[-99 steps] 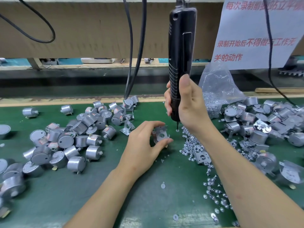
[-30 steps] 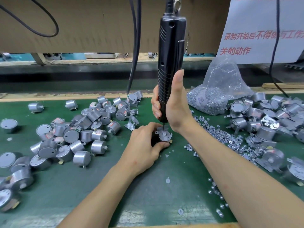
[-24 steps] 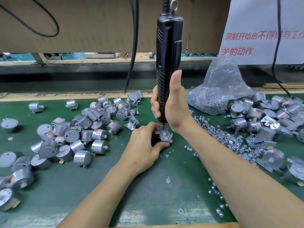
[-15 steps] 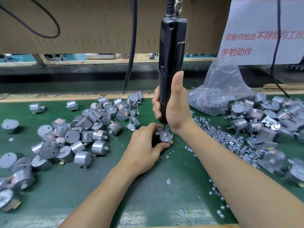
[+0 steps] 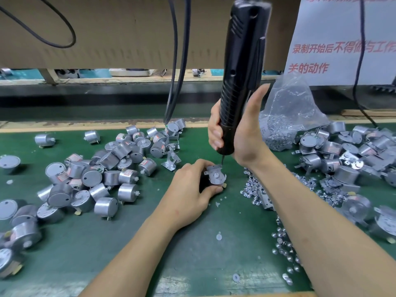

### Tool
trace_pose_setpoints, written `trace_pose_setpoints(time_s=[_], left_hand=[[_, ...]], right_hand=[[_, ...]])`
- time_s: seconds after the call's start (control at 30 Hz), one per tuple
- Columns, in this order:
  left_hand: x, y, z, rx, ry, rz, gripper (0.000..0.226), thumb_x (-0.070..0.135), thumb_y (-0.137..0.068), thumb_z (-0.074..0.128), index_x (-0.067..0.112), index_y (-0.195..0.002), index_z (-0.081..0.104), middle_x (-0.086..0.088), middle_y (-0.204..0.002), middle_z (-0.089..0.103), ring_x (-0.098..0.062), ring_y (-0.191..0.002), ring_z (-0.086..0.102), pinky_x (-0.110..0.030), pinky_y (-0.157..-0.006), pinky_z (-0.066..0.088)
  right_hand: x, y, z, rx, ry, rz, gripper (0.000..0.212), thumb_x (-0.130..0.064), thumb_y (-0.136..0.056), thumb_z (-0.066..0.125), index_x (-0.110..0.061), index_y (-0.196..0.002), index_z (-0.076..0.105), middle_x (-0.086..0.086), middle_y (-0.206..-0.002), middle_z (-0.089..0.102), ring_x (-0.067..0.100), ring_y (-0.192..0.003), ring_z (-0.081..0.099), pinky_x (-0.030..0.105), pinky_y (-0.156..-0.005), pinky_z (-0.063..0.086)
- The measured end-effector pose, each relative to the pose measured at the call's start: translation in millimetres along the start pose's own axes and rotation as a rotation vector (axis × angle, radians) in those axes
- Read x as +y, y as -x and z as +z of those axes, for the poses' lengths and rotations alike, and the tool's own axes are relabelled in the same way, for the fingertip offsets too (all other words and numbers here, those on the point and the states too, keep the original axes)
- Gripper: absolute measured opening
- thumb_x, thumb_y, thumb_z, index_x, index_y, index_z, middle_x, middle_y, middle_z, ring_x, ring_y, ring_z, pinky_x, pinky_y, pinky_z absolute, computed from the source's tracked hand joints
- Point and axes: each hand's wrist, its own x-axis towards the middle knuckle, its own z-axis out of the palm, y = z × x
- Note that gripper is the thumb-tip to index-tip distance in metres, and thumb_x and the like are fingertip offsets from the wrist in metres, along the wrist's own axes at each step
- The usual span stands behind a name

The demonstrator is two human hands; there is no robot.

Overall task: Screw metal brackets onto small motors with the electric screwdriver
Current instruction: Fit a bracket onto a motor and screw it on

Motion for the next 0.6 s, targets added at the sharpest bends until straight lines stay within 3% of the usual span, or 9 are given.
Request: trace_pose_setpoints(time_s=[0.17,0.37,0.6], left_hand=[[-0.7,-0.1,1.3,0.021,0.015,-0.014,0.034,0.032,-0.085,0.075,0.034,-0.111,0.052,0.030,-0.095,0.053,0.009,-0.089,0.047,-0.004,-0.076,0.032],[-1.2,-0.9,1.1,0.047,0.036,-0.045,0.037,0.031,-0.083,0.077,0.028,-0.114,0.057,0.021,-0.100,0.062,0.003,-0.088,0.052,-0.002,-0.076,0.034],[0.1,0.2,-0.1,0.058,0.067,-0.046,0.038,0.029,-0.082,0.079,0.025,-0.114,0.059,0.022,-0.095,0.062,0.012,-0.087,0.051,0.000,-0.074,0.034]], right_hand=[[-2.6,5.3,-23.1,0.026,0.016,0.047,0.080,-0.094,-0.063,0.037,-0.015,-0.067,0.051,0.000,-0.052,0.044,0.016,-0.039,0.038,0.023,-0.044,0.036],[1.2,12.3,-41.3,0.081,0.045,0.101,0.086,-0.098,-0.058,0.042,-0.014,-0.068,0.049,0.000,-0.052,0.043,0.016,-0.039,0.037,0.023,-0.044,0.036],[6.0,13.0,-45.4,0.078,0.048,0.123,0.089,-0.102,-0.054,0.046,-0.014,-0.065,0.051,0.001,-0.050,0.044,0.017,-0.038,0.037,0.023,-0.043,0.037]])
